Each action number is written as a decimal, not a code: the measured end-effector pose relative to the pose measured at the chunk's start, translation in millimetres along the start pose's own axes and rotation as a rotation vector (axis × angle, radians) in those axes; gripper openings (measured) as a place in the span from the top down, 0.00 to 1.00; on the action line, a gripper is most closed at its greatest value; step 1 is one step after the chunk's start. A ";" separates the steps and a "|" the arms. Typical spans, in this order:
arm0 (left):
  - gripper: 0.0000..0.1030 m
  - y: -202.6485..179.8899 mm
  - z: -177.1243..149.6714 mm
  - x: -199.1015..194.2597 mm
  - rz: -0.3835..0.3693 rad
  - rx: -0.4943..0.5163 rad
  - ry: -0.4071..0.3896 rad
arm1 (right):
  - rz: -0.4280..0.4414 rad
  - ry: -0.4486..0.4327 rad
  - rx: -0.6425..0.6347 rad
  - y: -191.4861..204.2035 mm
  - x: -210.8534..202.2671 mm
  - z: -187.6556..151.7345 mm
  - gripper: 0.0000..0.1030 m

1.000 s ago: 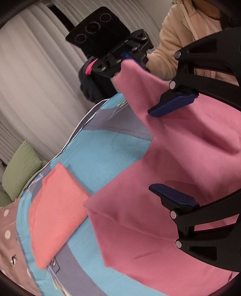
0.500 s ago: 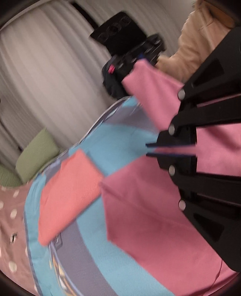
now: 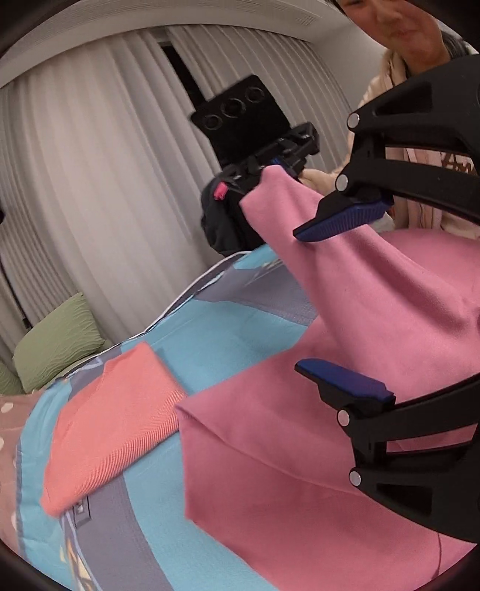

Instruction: Fold small clothes

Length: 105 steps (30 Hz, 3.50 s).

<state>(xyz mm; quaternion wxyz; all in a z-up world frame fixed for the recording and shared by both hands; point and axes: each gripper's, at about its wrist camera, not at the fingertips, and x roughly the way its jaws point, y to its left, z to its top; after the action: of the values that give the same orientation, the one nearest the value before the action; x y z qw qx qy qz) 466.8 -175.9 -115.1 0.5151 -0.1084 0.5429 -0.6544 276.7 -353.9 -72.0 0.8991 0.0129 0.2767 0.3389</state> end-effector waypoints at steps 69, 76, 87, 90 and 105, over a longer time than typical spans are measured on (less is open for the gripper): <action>0.95 -118.7 -89.1 89.3 1.898 0.501 -0.542 | 0.020 -0.002 0.110 -14.0 38.8 103.0 0.99; 0.93 -108.2 -83.8 86.9 1.812 0.438 -0.452 | 0.004 0.058 0.157 -34.8 55.7 96.6 0.98; 0.68 -77.9 -131.5 134.3 1.656 0.627 -0.025 | 0.017 0.195 0.544 -104.5 68.3 -44.1 0.93; 0.61 -85.3 -136.8 132.6 1.631 0.662 0.026 | 0.078 0.196 0.583 -103.3 63.0 -59.3 0.67; 0.33 -111.3 -175.7 32.5 1.416 0.445 -0.028 | 0.105 0.228 0.526 -79.6 55.7 -74.9 0.96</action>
<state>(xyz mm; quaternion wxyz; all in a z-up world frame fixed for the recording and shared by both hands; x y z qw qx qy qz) 267.1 -109.8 -105.1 0.8305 0.3661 0.3307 -0.2586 321.1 -393.2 -179.5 0.8090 0.2217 0.4535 0.3010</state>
